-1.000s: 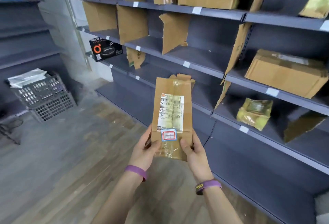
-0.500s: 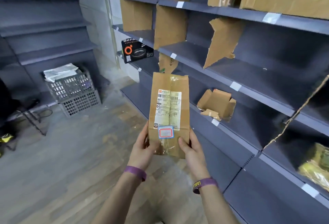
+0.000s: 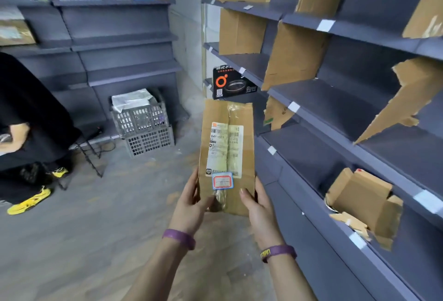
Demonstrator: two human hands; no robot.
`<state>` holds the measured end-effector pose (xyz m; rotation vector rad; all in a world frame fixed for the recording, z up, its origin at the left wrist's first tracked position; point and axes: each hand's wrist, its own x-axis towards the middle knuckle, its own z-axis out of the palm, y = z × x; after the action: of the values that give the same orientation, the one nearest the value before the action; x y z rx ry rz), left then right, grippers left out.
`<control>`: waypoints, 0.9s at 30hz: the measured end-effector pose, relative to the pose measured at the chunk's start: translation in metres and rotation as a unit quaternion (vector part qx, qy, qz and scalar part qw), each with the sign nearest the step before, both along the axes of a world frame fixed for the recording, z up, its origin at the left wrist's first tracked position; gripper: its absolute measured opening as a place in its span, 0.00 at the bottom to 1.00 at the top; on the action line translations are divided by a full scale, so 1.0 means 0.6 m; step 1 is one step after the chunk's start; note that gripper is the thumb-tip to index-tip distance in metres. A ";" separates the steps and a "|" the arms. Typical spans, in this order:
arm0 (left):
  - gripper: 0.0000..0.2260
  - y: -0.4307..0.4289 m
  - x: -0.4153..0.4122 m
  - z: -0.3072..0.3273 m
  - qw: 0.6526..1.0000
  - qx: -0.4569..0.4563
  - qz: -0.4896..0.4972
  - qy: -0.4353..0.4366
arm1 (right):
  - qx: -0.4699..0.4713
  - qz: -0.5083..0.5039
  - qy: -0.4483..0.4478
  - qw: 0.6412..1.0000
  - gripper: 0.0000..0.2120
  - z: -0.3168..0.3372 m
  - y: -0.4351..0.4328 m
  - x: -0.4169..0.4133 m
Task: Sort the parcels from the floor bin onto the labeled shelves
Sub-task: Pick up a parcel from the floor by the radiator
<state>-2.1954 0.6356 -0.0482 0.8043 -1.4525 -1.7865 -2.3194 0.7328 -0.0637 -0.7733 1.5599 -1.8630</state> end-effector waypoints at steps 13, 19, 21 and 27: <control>0.32 -0.429 -0.110 -0.047 0.999 0.013 0.028 -0.023 | 0.039 0.023 0.040 0.998 0.26 -0.031 -0.427 -0.110; 0.32 -0.642 -0.166 -0.029 0.999 -0.006 0.017 -0.027 | 0.030 0.008 0.043 0.999 0.27 -0.015 -0.631 -0.153; 0.32 -0.685 -0.187 -0.030 0.999 -0.003 0.017 -0.031 | 0.027 0.003 0.032 0.999 0.27 -0.014 -0.677 -0.172; 0.31 -0.833 -0.277 -0.034 0.999 0.007 -0.007 -0.045 | 0.014 -0.011 0.031 0.999 0.26 -0.017 -0.814 -0.259</control>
<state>-2.3614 0.1357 -0.0686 0.8946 -1.5091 -1.7928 -2.4745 0.2444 -0.0741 -0.8123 1.6360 -1.8450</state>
